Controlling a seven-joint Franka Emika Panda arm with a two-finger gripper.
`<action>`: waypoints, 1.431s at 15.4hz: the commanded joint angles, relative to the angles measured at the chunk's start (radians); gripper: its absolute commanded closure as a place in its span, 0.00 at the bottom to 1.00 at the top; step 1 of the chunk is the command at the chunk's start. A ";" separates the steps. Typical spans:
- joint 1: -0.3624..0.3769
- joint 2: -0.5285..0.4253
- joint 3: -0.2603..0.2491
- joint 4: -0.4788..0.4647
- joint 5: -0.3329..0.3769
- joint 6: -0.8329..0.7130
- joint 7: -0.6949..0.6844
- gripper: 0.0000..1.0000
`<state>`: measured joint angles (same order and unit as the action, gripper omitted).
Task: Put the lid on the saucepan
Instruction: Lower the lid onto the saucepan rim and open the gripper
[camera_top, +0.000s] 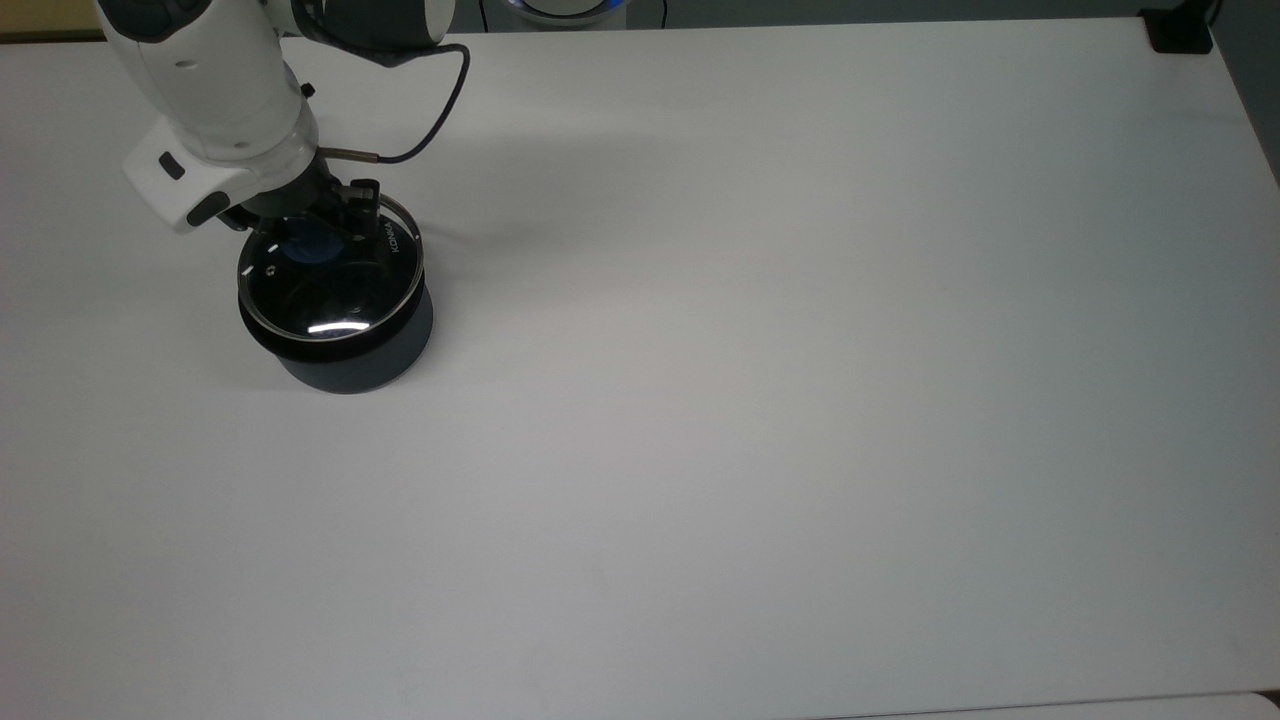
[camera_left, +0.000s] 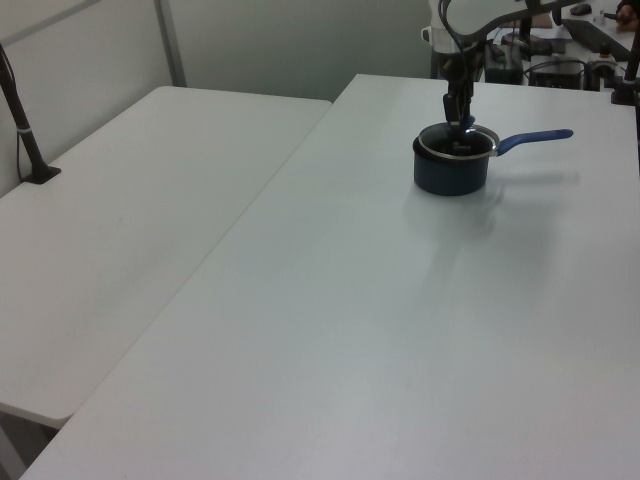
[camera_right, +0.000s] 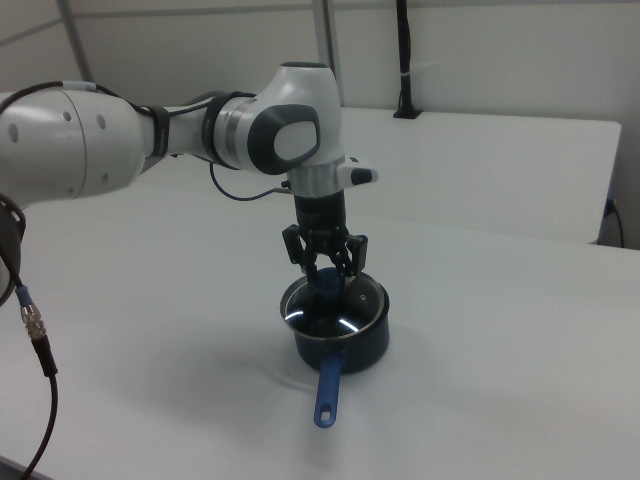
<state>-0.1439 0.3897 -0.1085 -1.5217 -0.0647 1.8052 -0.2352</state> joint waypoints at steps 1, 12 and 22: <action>-0.005 0.020 0.003 0.023 -0.020 0.011 -0.009 0.54; 0.000 0.040 0.003 0.023 -0.020 0.056 0.022 0.55; 0.016 -0.050 0.019 0.015 0.000 0.024 0.083 0.00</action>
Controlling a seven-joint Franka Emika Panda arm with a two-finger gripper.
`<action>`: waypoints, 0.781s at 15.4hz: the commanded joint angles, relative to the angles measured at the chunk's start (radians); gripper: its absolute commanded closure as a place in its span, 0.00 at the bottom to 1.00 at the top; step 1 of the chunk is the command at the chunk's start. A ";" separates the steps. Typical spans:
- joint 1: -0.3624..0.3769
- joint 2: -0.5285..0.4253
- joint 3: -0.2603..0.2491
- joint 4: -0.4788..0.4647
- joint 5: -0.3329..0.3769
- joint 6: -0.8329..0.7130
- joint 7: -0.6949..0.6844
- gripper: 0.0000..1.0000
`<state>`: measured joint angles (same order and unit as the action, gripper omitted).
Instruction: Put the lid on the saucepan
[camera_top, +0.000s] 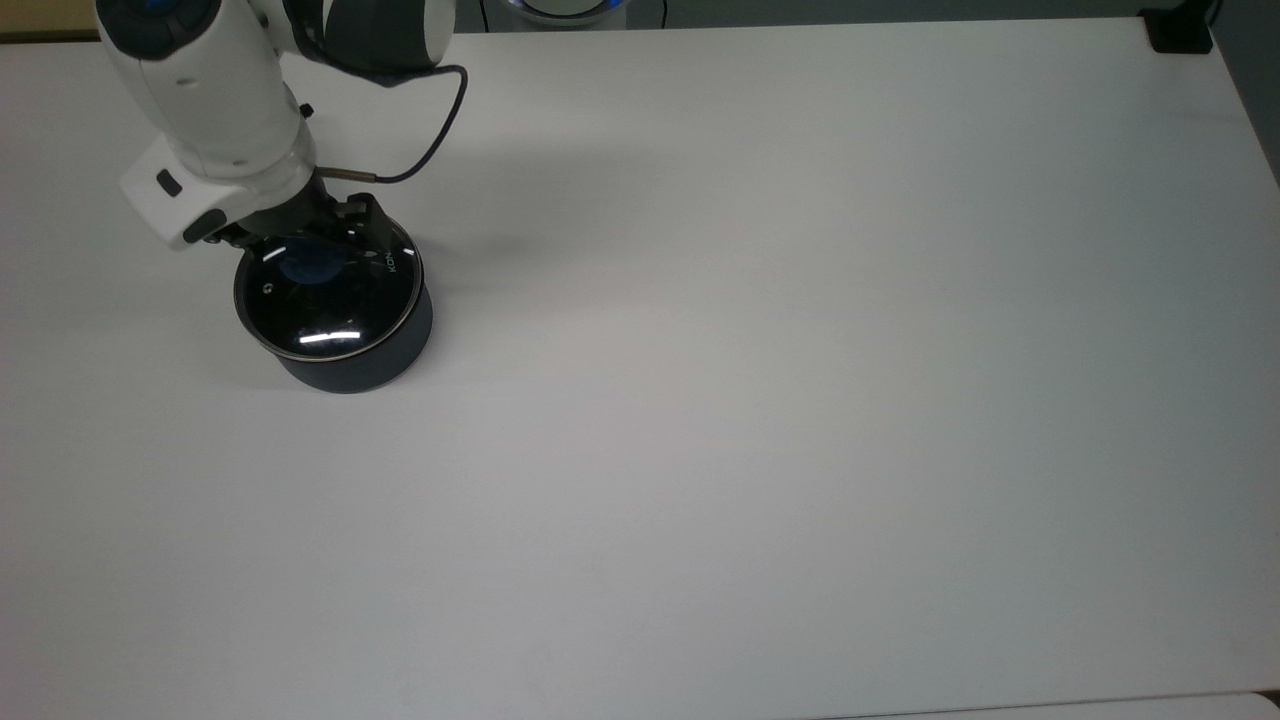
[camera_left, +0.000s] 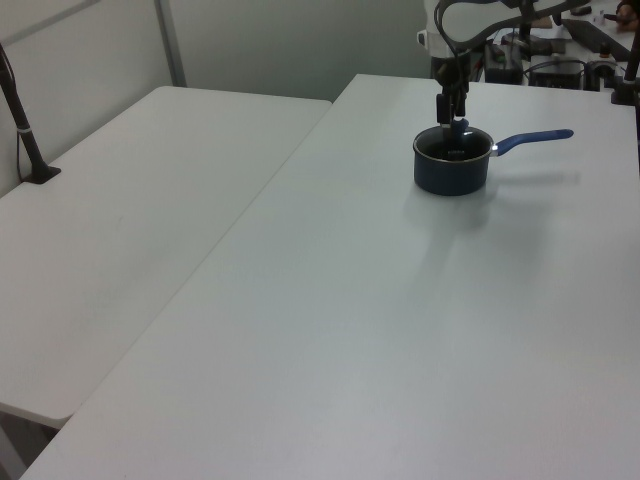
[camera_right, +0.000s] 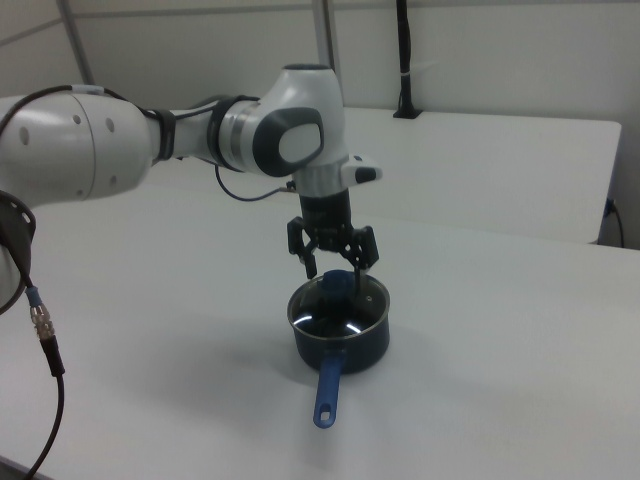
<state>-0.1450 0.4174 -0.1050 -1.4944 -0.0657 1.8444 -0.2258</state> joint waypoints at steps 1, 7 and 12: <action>0.065 -0.095 0.019 -0.012 0.000 -0.066 0.135 0.00; 0.156 -0.229 0.021 -0.067 0.012 -0.158 0.238 0.00; 0.189 -0.321 0.021 -0.116 0.018 -0.202 0.304 0.00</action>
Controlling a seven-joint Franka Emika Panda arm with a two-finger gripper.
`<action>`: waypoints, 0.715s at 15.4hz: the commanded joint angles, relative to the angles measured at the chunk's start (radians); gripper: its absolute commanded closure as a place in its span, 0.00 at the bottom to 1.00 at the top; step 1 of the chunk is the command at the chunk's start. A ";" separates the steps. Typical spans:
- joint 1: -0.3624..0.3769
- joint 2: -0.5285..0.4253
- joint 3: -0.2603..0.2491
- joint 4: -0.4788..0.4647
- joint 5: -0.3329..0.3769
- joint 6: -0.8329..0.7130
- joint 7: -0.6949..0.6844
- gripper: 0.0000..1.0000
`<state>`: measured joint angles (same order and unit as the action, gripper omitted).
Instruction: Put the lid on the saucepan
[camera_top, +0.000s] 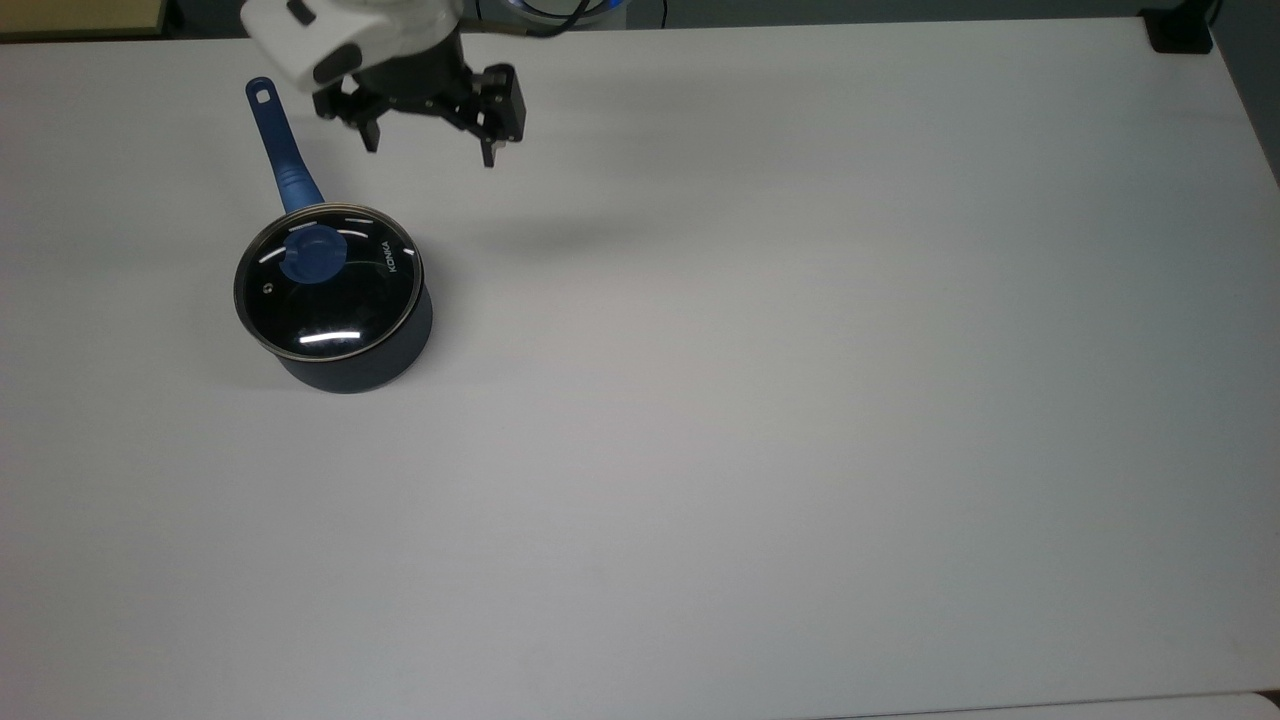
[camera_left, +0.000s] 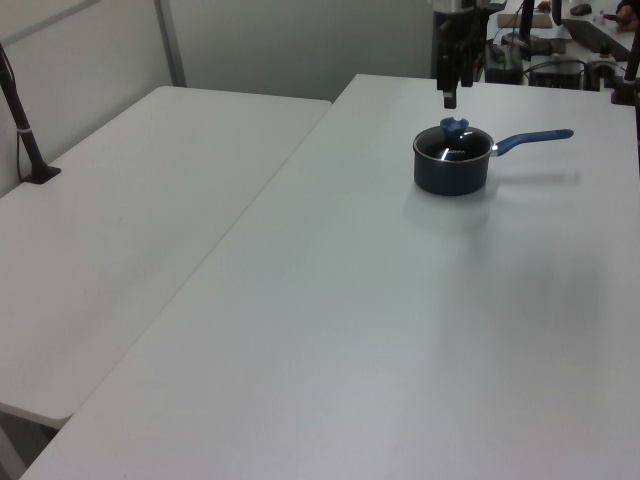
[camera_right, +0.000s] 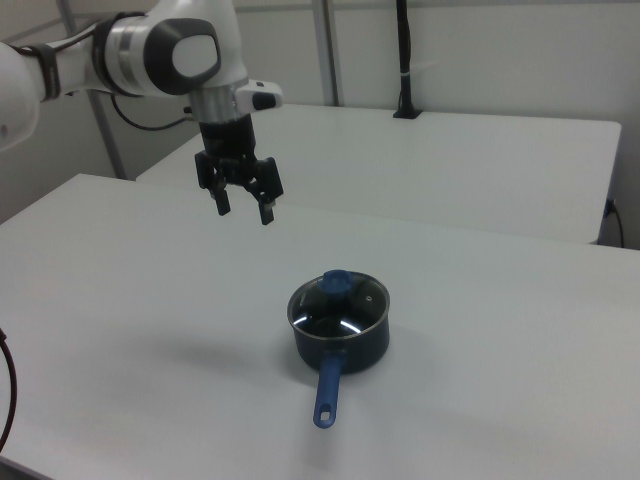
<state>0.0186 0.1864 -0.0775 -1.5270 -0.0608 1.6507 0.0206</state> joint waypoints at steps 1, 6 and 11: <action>0.035 -0.108 -0.007 -0.100 0.013 -0.008 0.062 0.00; 0.037 -0.173 -0.007 -0.167 0.013 -0.002 0.073 0.00; 0.032 -0.188 -0.011 -0.168 0.012 -0.006 0.157 0.00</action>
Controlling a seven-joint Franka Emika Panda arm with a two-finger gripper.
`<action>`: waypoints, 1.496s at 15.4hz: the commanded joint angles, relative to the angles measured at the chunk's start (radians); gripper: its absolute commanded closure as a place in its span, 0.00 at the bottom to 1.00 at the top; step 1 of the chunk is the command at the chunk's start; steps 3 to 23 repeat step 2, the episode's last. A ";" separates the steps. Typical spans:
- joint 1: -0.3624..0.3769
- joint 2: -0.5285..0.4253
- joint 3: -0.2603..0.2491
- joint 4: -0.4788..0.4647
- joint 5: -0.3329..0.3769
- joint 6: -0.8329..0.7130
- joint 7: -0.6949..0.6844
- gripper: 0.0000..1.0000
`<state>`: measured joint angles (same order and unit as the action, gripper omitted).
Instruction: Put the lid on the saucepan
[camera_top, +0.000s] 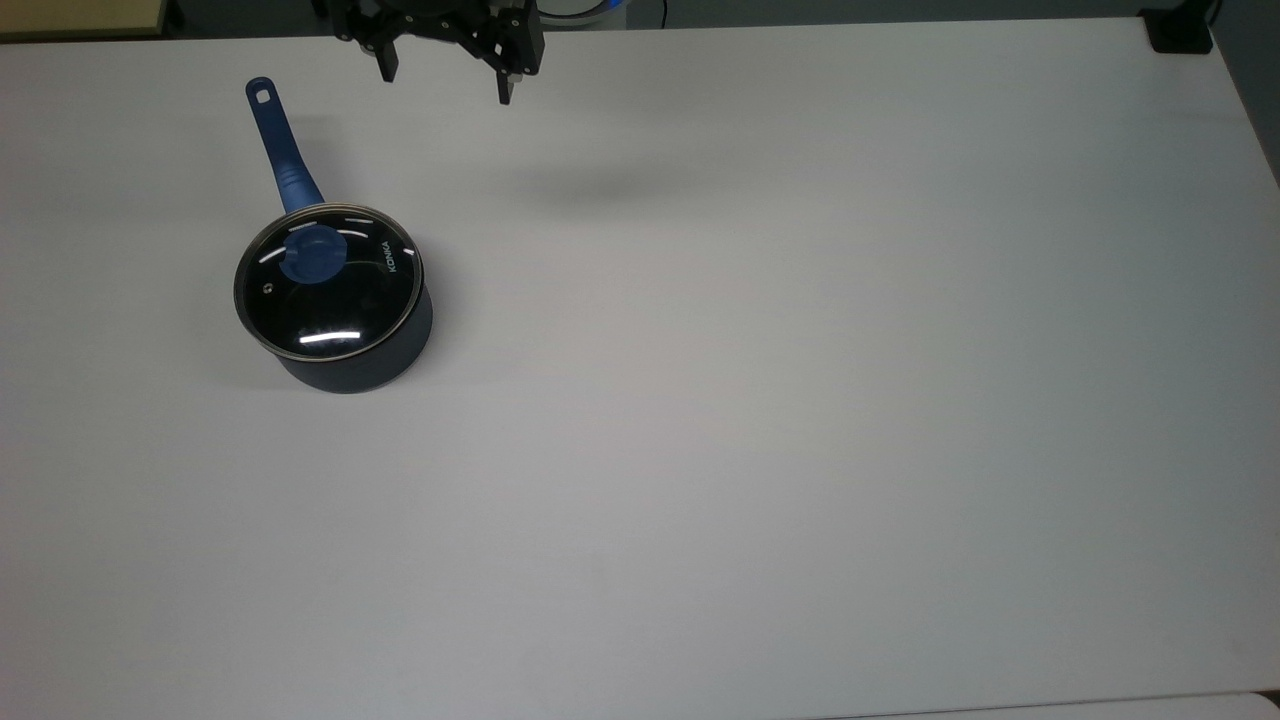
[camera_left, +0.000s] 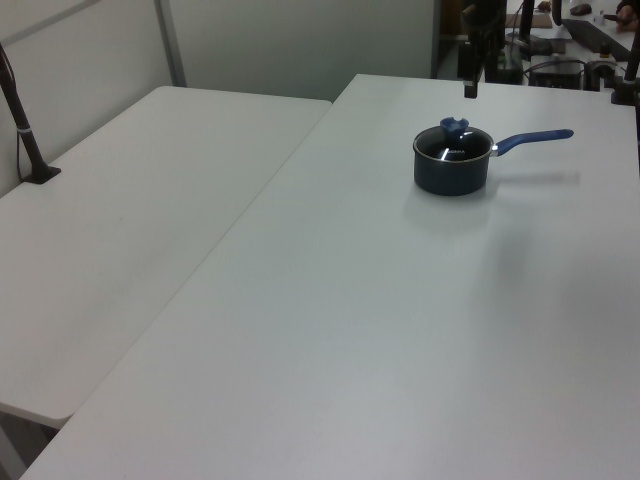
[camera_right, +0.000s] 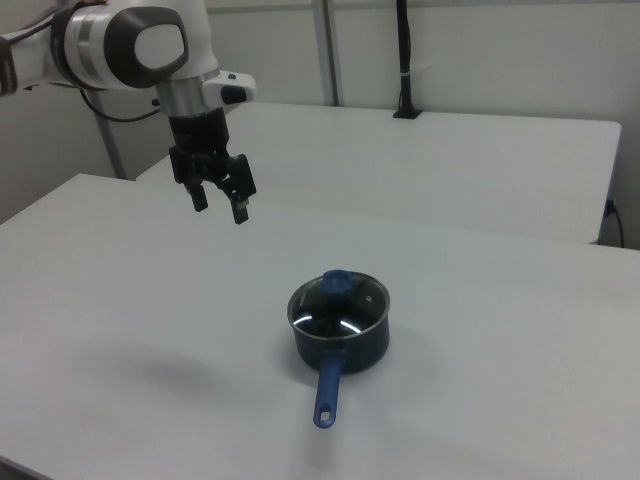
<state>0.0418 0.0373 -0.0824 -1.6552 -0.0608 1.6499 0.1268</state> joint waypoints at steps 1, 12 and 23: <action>0.010 -0.039 -0.005 -0.040 0.012 -0.005 0.051 0.00; 0.010 -0.039 -0.005 -0.040 0.012 -0.005 0.051 0.00; 0.010 -0.039 -0.005 -0.040 0.012 -0.005 0.051 0.00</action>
